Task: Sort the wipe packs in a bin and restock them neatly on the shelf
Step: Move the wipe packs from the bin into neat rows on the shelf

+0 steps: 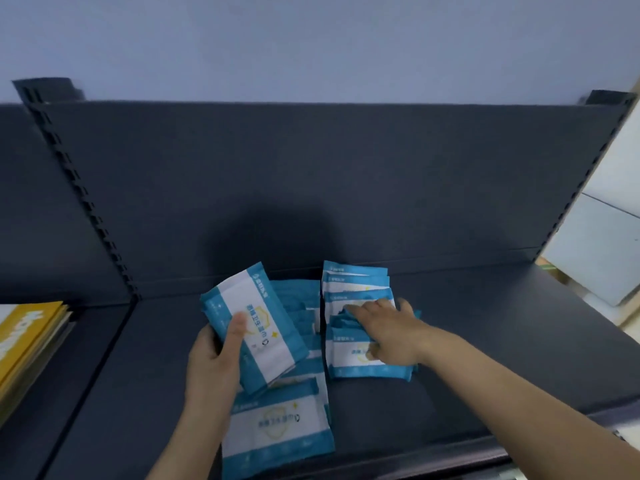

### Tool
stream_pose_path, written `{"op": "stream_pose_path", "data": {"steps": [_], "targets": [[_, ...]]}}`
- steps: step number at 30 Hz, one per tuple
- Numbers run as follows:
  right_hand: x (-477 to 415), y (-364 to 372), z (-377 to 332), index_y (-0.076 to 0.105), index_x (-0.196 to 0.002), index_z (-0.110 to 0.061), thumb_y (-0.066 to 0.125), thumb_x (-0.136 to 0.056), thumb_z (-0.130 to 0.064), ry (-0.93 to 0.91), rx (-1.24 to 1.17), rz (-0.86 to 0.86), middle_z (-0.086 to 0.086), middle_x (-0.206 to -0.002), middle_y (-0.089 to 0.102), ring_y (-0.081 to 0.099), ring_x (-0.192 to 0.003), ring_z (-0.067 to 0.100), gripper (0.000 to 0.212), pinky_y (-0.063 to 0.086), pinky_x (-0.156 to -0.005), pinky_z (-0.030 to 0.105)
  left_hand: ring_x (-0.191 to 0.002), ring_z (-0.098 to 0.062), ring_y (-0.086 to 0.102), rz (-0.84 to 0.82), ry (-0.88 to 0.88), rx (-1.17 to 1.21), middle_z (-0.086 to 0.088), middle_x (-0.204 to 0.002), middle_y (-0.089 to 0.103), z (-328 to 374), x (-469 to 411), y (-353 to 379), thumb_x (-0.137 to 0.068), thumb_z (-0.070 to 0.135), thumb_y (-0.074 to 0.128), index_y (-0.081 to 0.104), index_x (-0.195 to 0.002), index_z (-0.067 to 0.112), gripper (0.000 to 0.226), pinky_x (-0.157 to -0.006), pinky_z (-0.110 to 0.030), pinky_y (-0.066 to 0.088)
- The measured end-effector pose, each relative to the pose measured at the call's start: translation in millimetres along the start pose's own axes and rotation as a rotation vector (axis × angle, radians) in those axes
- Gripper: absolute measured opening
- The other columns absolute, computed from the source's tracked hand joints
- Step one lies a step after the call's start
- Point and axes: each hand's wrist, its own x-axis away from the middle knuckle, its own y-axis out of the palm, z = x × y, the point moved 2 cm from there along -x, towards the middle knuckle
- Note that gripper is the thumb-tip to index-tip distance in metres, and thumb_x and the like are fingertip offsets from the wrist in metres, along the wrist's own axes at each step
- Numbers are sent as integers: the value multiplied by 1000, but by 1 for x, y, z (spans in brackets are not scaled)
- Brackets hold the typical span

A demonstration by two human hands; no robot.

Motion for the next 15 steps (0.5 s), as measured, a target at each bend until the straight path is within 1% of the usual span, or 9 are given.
{"op": "stream_pose_path", "data": {"steps": [2,4,7,10,12,14,15], "targets": [[-6,-3,3,-11,-150,-23,56,-89,-33,-22,4,-40,0,-157,8,3,-144,23,91,-1,-114,56,-89,-23,68,40,0,-21,-1,-96,70,-1,5,0,-75,54,58,61,-94,21,39,-80,-46,55],[-9,-4,8,-15,-149,-21,61,-85,-39,-46,7,-45,-1,-158,-1,-3,-144,23,101,-3,-113,59,-87,-24,69,65,7,-38,-3,-94,71,-1,13,3,-74,55,58,62,-95,19,42,-79,-48,56],[-10,0,12,-14,-149,-17,65,-81,-43,-105,21,50,-3,-157,-10,-10,-144,24,108,-5,-111,61,-83,-23,70,91,17,-38,-5,-92,72,0,26,12,-86,43,58,63,-96,15,29,-75,-45,57],[-6,11,14,-4,-151,-16,64,-84,-41,-140,-21,171,-4,-156,-3,-6,-144,22,99,-4,-113,58,-78,-18,71,101,5,-18,-4,-92,73,1,37,26,-91,35,57,63,-100,13,24,-63,-32,54],[1,19,15,4,-151,-19,63,-85,-40,-141,-61,270,-4,-154,4,0,-143,22,90,0,-115,56,-77,-17,71,101,-14,-10,-3,-91,73,1,45,38,-92,34,56,63,-101,14,23,-59,-29,54],[9,28,18,16,-150,-18,64,-84,-39,-166,-78,408,-1,-152,15,10,-142,23,83,8,-116,54,-75,-16,71,94,-21,-14,-2,-90,73,-1,53,50,-92,34,55,63,-101,15,22,-57,-28,54],[12,33,19,24,-148,-17,66,-83,-36,-200,-112,488,2,-150,23,18,-140,24,79,15,-115,53,-74,-15,71,91,-24,-10,-1,-90,73,-2,57,56,-92,34,56,62,-100,15,21,-57,-28,54]]}}
